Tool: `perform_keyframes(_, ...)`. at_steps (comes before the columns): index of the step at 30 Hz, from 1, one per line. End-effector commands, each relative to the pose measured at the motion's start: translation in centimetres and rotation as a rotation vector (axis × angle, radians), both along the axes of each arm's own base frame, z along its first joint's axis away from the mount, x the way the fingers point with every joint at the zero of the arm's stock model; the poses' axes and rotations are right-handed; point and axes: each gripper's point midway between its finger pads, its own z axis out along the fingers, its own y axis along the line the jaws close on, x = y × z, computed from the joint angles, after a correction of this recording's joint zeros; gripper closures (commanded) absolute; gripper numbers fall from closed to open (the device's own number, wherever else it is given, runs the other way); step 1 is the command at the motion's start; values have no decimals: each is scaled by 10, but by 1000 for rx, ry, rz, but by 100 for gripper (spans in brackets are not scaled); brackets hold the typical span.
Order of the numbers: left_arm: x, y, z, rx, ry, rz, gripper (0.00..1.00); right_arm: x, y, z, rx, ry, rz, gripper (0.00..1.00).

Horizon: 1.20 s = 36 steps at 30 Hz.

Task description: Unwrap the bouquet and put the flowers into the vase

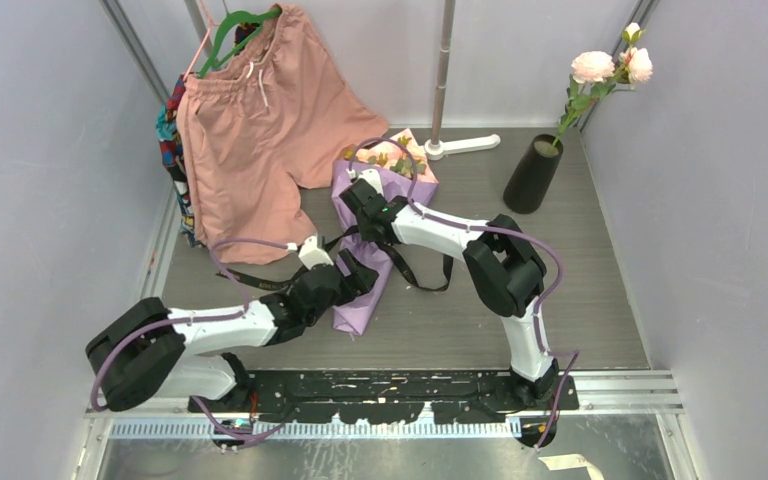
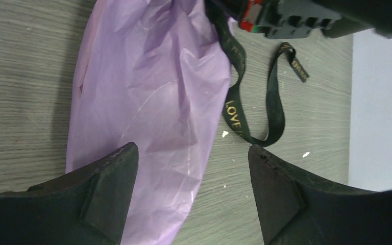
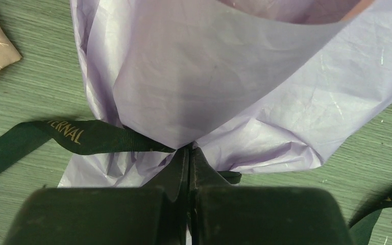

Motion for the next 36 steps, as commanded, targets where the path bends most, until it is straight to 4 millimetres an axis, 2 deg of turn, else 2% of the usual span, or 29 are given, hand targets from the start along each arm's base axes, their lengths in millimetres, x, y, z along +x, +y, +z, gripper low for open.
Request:
perform_keyframes(1, 13, -5, 6, -65, -38, 37, 21, 11, 9, 17, 53, -39, -13, 99)
perform_keyframes(6, 14, 2, -16, -50, -3, 60, 21, 9, 6, 39, 79, -68, -15, 99)
perform_keyframes(11, 13, 4, -36, -26, 28, 69, 22, 4, -4, 76, 114, -126, -28, 97)
perform_keyframes(15, 14, -1, -43, -28, 41, 61, 22, 1, -10, 97, 130, -157, -31, 98)
perform_keyframes(18, 14, -4, -46, -29, 49, 56, 22, -1, -13, 105, 132, -167, -30, 97)
perform_keyframes(21, 15, -4, -48, -28, 51, 55, 22, -2, -15, 107, 128, -170, -31, 93)
perform_keyframes(23, 15, -4, -49, -27, 53, 54, 22, -3, -16, 105, 126, -167, -31, 81)
perform_keyframes(26, 15, -5, -48, -29, 53, 53, 22, -3, -17, 98, 118, -155, -30, 69)
perform_keyframes(32, 13, -2, -46, -25, 53, 53, 22, -4, -19, 83, 107, -144, -38, 71)
perform_keyframes(36, 12, 1, -43, -27, 50, 56, 22, -3, -20, 72, 74, -134, -38, 67)
